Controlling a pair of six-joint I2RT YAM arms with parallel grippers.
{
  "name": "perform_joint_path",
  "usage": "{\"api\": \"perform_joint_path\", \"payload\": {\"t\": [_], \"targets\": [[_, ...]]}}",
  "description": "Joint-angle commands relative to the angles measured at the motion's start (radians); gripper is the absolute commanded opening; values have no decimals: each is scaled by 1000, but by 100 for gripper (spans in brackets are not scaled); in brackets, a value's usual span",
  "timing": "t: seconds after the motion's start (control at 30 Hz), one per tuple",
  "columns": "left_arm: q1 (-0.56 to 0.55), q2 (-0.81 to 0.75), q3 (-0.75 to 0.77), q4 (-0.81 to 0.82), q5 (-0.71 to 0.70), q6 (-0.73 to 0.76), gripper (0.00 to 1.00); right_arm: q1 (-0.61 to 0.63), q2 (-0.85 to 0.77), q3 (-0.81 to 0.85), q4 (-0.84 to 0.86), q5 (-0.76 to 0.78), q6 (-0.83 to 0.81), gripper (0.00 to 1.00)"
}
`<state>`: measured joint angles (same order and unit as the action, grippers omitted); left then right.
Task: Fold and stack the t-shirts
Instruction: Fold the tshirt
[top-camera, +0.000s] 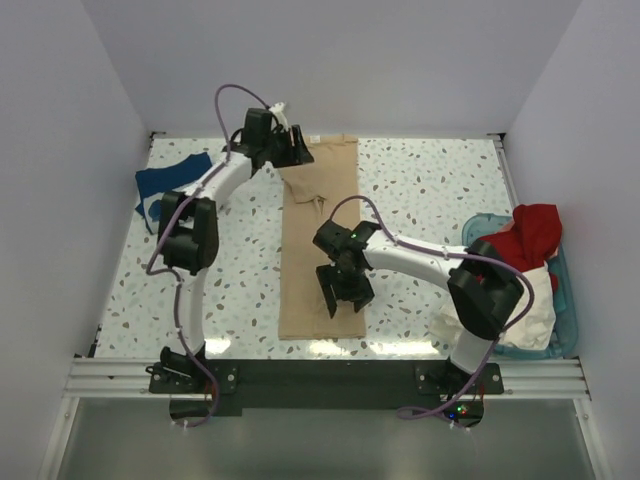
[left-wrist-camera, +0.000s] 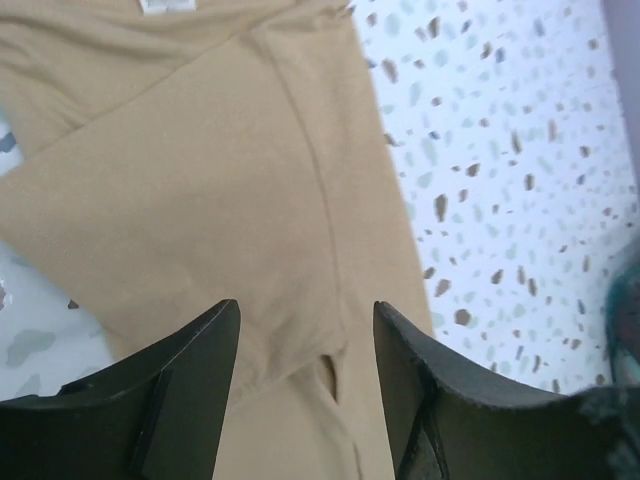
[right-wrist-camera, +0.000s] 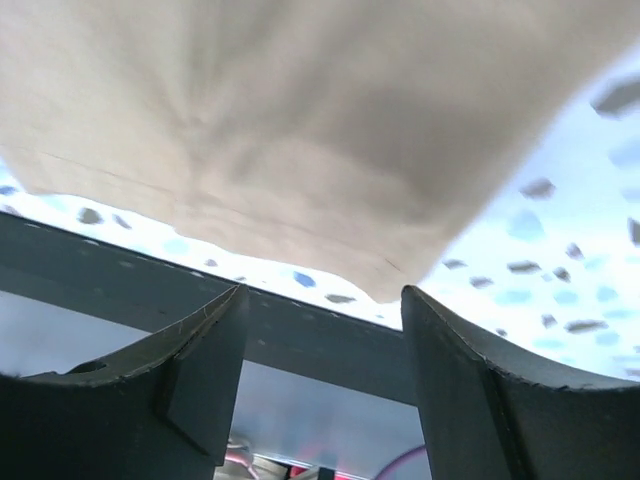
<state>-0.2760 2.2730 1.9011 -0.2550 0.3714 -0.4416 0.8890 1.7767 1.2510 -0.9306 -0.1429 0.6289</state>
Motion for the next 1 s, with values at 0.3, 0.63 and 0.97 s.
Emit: {"api": "perform_joint_path", "payload": {"t": [0.3, 0.63, 0.97], "targets": [[-45, -680, -772, -49, -114, -20, 60, 2, -42, -183, 50, 35, 18, 63], [-179, -1021, -1206, -237, -178, -123, 59, 1, -36, -231, 68, 37, 19, 40], [-284, -1153, -1385, -273, -86, -235, 59, 1, -53, -259, 73, 31, 8, 26]]}}
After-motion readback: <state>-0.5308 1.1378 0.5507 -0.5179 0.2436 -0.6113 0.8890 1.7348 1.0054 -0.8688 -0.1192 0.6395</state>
